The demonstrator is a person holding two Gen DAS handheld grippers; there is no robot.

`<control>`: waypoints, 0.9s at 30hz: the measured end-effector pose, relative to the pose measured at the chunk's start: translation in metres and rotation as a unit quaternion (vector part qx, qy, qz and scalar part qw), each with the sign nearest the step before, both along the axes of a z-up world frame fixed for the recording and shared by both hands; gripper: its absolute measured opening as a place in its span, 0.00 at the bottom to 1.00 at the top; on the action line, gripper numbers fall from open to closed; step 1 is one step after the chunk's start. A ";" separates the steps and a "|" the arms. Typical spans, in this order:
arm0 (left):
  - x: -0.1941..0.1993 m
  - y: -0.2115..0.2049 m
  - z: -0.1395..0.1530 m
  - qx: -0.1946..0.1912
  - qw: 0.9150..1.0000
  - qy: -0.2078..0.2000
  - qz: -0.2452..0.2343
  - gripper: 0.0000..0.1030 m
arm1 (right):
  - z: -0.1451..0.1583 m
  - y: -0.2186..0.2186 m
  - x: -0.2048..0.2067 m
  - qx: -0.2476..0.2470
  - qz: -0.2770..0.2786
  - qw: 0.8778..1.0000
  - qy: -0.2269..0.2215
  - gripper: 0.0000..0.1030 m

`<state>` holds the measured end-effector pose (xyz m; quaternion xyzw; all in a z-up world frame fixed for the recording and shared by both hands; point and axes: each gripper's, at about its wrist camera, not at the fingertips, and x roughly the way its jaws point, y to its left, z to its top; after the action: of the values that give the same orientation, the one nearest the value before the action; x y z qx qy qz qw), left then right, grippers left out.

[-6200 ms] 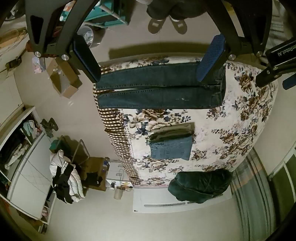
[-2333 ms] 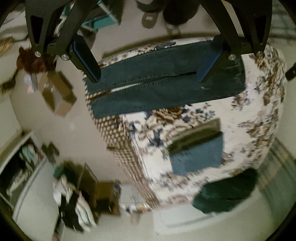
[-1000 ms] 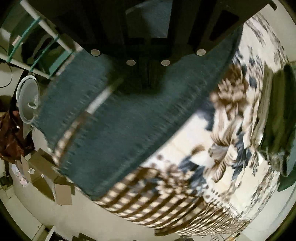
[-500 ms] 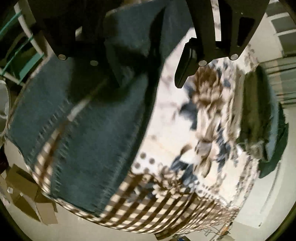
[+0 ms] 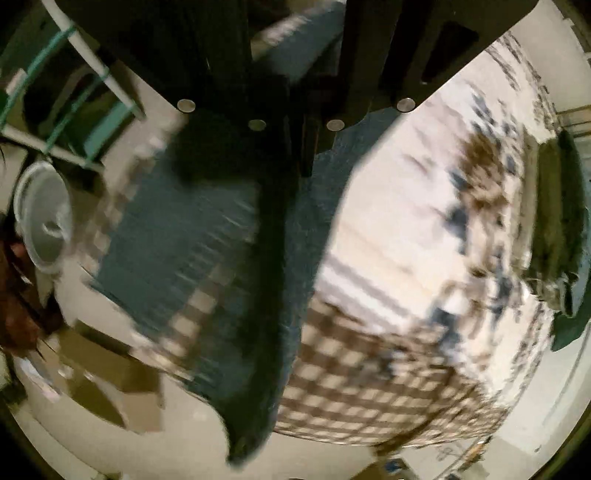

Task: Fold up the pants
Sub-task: 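Lift the hem with the right tool and fold it toward the waistband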

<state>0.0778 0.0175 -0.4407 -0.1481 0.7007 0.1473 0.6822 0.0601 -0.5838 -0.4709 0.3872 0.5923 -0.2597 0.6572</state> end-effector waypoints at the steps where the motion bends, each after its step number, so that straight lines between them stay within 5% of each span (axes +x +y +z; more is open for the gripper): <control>1: -0.005 -0.001 -0.005 0.007 1.000 0.007 -0.005 0.08 | -0.005 -0.003 -0.019 -0.007 -0.002 1.000 0.013 0.02; 6: -0.023 -0.008 -0.026 0.023 0.999 0.035 -0.018 0.09 | -0.058 -0.026 -0.084 0.035 -0.054 0.997 0.049 0.02; 9: -0.022 -0.019 -0.026 0.037 0.998 0.044 -0.036 0.12 | -0.074 -0.032 -0.092 0.053 -0.035 0.997 0.052 0.04; 13: -0.018 -0.017 -0.017 0.030 0.999 0.032 -0.021 0.14 | -0.059 -0.048 -0.094 0.051 -0.023 0.998 0.032 0.28; 15: -0.009 0.000 -0.020 0.024 0.999 0.031 -0.013 0.24 | -0.043 -0.063 -0.094 0.037 -0.039 0.999 0.000 0.37; 20: -0.017 0.010 -0.002 0.008 1.000 -0.005 0.017 0.79 | -0.036 -0.114 -0.092 0.015 -0.087 0.996 -0.023 0.45; 24: -0.013 0.020 0.012 0.017 0.998 -0.029 0.044 0.80 | -0.057 -0.127 -0.077 0.020 -0.079 0.997 0.016 0.45; 27: -0.013 0.048 0.026 0.033 0.994 -0.058 0.084 0.80 | -0.043 -0.095 -0.054 0.005 -0.015 1.000 0.003 0.45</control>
<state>0.0647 0.0658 -0.4143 -0.1922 0.6400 0.2184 0.7112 0.0059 -0.6792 -0.5144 0.3985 0.5892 -0.2679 0.6498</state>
